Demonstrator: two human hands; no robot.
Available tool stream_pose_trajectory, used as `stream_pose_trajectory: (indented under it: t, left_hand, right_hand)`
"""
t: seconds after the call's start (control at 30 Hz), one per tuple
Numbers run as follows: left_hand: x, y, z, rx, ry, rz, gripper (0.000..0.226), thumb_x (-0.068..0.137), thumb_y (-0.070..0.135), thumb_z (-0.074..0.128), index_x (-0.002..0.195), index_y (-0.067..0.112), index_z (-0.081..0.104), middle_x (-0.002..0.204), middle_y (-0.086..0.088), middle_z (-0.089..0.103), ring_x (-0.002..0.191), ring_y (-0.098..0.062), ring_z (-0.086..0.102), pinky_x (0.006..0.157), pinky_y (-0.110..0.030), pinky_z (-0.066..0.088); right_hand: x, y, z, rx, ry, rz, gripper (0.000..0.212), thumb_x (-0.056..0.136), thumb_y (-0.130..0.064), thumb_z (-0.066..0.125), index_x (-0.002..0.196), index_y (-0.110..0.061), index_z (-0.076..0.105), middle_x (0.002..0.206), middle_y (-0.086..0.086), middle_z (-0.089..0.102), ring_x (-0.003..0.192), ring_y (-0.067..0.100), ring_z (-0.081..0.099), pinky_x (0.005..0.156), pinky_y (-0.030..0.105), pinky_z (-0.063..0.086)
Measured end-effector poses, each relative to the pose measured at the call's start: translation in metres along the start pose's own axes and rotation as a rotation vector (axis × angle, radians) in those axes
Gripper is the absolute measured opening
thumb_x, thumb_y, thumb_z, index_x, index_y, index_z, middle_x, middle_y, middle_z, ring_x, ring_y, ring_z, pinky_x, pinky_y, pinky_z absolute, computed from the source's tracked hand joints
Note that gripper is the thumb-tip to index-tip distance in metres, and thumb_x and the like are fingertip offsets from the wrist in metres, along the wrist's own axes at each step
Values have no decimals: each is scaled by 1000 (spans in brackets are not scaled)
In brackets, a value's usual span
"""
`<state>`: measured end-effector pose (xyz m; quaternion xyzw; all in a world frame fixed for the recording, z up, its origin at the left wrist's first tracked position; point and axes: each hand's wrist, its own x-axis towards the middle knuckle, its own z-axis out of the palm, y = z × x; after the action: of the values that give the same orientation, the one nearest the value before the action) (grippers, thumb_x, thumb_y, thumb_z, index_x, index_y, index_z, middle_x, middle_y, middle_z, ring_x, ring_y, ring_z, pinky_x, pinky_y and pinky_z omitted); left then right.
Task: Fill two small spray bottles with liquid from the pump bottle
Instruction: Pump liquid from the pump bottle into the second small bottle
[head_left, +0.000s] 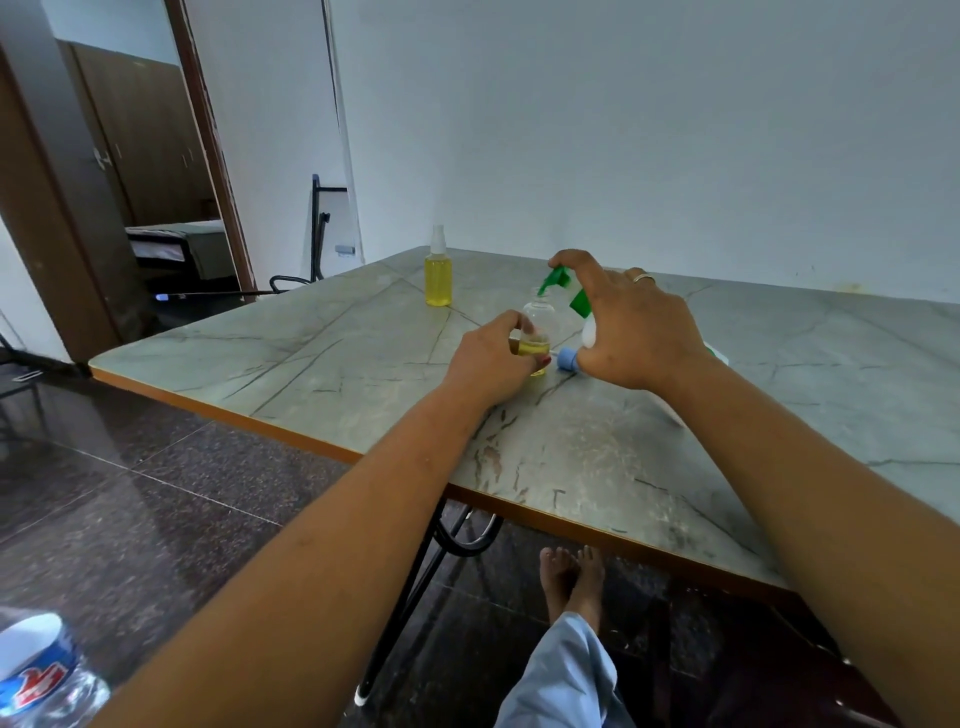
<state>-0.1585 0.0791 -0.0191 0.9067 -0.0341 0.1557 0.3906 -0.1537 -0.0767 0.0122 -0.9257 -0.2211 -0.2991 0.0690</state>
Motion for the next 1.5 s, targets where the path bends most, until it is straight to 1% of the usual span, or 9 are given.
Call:
stream_pose_trajectory:
  t: [0.37,0.5,0.63,0.8,1.03,1.2,1.33,1.4,1.5]
  left_hand:
    - [-2,2,-1,-20,-26,-3,32,86,31,64,114,24,51,114,-5,65,94,-17,56,80,-25,40]
    - [0,2,-1,-10,-14,-4,32,87,31,64,115,22,52,117,-6,65,98,-17,56,81,-25,39]
    - [3,1,-1,3,-24,-10,35,87,31,64,118,22,52,121,-6,62,97,-15,53,83,-24,40]
    - [2,1,-1,16,-16,-1,34,87,31,64,118,21,52,119,-7,62,94,-15,53,81,-24,40]
    - [-1,4,-3,25,-20,-15,36,86,31,65,118,21,51,120,-7,63,100,-18,56,83,-26,41]
    - [-4,6,-3,26,-20,-16,38,87,31,64,121,19,50,121,-8,62,105,-21,57,84,-27,41]
    - [-3,5,-3,19,-8,-18,39,87,31,64,121,19,51,122,-8,61,105,-21,56,83,-25,40]
    - [-3,5,-3,21,-6,-14,39,86,31,64,121,19,51,121,-8,61,104,-20,56,83,-25,40]
    - [-2,5,-2,24,-5,-10,39,86,31,64,121,19,51,122,-8,60,103,-20,56,83,-26,40]
  right_hand:
    - [0,-3,-4,59,-14,25,84,67,-33,76,132,-38,23,110,2,58,94,26,52,66,33,47]
    - [0,-4,-4,55,-37,10,96,69,-31,75,141,-43,13,114,3,57,96,27,54,67,33,47]
    - [3,-5,-6,75,-91,31,108,69,-29,74,144,-48,-1,110,3,58,87,24,54,67,35,52]
    - [5,-4,-3,111,-91,34,92,68,-28,74,137,-43,14,107,2,59,86,23,55,68,35,53]
    - [8,-8,-3,133,-64,59,81,65,-22,72,129,-37,25,98,1,57,81,22,54,63,32,49]
    - [7,-8,-3,110,-55,38,83,66,-25,73,132,-37,24,104,3,58,83,22,53,62,30,46]
    - [6,-7,-3,67,-70,23,96,68,-30,73,142,-41,12,114,3,58,87,21,51,62,30,43]
    - [7,-7,-3,68,-71,25,99,69,-30,73,143,-43,9,112,2,58,88,22,51,63,30,44]
    - [7,-5,-2,98,-75,28,92,68,-29,73,139,-41,16,106,1,57,83,20,49,62,29,43]
